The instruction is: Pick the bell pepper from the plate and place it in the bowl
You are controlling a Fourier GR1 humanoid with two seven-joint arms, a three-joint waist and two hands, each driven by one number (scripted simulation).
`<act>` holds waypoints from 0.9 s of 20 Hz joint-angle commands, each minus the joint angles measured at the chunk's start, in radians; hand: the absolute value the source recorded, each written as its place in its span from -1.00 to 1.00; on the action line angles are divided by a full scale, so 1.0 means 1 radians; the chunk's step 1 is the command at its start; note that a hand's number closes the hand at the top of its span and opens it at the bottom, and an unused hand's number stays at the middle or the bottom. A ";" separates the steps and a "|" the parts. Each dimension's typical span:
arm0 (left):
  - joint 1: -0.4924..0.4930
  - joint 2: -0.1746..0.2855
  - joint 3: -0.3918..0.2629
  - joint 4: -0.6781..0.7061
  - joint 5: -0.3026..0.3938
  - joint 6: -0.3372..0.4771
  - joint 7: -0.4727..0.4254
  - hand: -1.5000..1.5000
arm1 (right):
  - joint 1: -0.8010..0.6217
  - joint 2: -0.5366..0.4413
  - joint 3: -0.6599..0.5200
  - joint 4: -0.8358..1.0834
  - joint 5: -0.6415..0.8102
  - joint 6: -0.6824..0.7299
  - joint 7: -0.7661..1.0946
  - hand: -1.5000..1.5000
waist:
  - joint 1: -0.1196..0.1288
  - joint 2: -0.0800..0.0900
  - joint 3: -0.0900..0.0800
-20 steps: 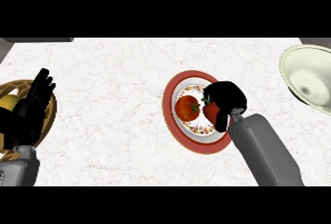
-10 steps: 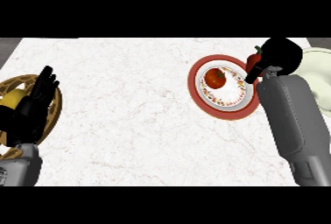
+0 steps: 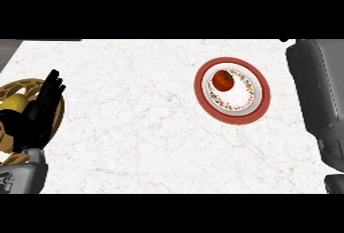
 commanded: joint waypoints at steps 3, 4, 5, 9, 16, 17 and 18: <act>-0.003 -0.005 0.018 0.016 0.000 0.000 0.003 0.00 | -0.017 -0.035 -0.043 0.025 0.022 -0.077 0.057 1.00 | -0.010 -0.003 0.001; -0.048 0.020 0.031 0.020 0.012 -0.014 0.042 0.00 | 0.021 -0.060 -0.084 0.043 -0.013 -0.144 -0.006 1.00 | -0.011 -0.001 0.001; 0.000 0.028 0.042 -0.015 0.026 -0.031 0.017 0.00 | -0.015 -0.085 -0.107 0.093 -0.020 -0.155 -0.020 1.00 | -0.002 0.000 0.001; -0.004 0.023 0.052 0.008 0.033 -0.037 0.011 0.00 | 0.045 -0.170 -0.182 0.125 -0.104 -0.219 -0.160 1.00 | -0.007 0.001 0.001; 0.030 -0.013 0.015 -0.040 -0.017 -0.005 0.013 0.00 | 0.166 -0.211 -0.260 0.247 -0.195 -0.403 -0.325 1.00 | -0.003 0.001 0.002; 0.012 0.006 0.037 -0.037 0.018 -0.038 0.020 0.00 | 0.106 -0.277 -0.280 0.309 -0.221 -0.365 -0.378 1.00 | 0.001 0.002 0.002; -0.026 0.002 0.047 0.054 0.002 -0.030 -0.023 0.00 | 0.138 -0.261 -0.270 0.287 -0.215 -0.385 -0.359 1.00 | -0.010 0.001 0.001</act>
